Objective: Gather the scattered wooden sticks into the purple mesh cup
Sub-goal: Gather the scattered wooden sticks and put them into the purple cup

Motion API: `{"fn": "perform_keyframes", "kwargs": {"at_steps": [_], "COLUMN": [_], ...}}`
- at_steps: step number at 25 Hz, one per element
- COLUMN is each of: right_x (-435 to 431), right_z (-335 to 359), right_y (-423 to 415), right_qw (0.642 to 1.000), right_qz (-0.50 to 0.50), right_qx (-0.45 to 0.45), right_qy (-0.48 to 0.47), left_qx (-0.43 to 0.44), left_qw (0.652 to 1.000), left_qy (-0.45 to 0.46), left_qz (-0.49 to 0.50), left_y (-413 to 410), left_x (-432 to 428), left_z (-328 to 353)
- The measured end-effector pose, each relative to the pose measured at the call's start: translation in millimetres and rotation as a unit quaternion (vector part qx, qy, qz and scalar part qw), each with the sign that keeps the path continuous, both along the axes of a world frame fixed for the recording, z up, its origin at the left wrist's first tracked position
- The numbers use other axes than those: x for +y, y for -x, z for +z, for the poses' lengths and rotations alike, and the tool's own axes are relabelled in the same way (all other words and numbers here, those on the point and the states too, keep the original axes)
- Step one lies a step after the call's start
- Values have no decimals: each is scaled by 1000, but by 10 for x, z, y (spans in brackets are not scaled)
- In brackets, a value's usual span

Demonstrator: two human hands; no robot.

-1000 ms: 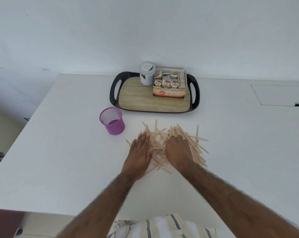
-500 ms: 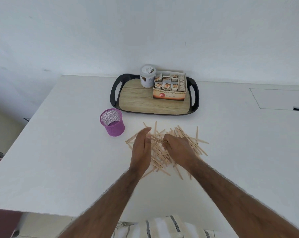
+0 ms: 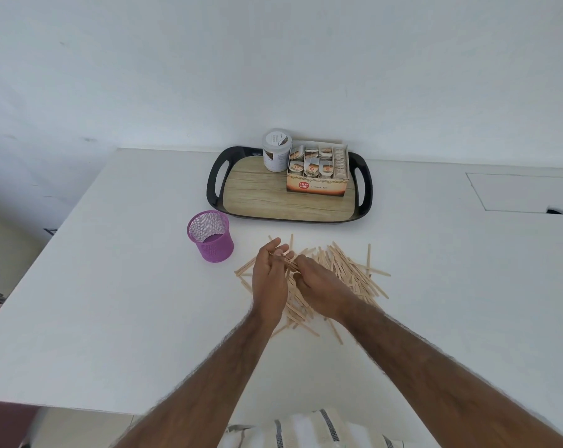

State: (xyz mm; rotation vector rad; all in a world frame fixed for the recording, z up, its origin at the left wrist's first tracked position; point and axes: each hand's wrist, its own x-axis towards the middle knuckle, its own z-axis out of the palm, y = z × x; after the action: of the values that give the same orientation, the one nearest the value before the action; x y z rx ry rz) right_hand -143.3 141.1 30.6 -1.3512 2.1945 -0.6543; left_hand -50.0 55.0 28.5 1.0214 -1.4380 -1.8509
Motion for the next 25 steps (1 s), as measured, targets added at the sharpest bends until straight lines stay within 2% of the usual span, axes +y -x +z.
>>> {"fn": "perform_keyframes", "kwargs": {"at_steps": [3, 8, 16, 19, 21, 25], "right_x": [-46, -175, -198, -210, -189, -147], "right_z": [-38, -68, -52, -7, 28, 61], "right_y": [-38, -75, -37, -8, -40, -65], "right_qw": [999, 999, 996, 997, 996, 993], "right_qz": [-4, -31, -56, -49, -39, -55], "right_qx": [-32, -2, 31, 16, 12, -18], "right_qy": [-6, 15, 56, 50, 82, 99], "left_qx": [-3, 16, 10, -7, -22, -4], "left_qw": [999, 996, 998, 999, 999, 997], "left_qy": [-45, -85, -62, -46, -46, -74], "left_qz": [19, 16, -6, -3, 2, 2], "left_y": [42, 26, -5, 23, 51, 78], "left_x": [2, -58, -43, -10, -4, -51], "left_z": [38, 93, 142, 159, 185, 301]}}
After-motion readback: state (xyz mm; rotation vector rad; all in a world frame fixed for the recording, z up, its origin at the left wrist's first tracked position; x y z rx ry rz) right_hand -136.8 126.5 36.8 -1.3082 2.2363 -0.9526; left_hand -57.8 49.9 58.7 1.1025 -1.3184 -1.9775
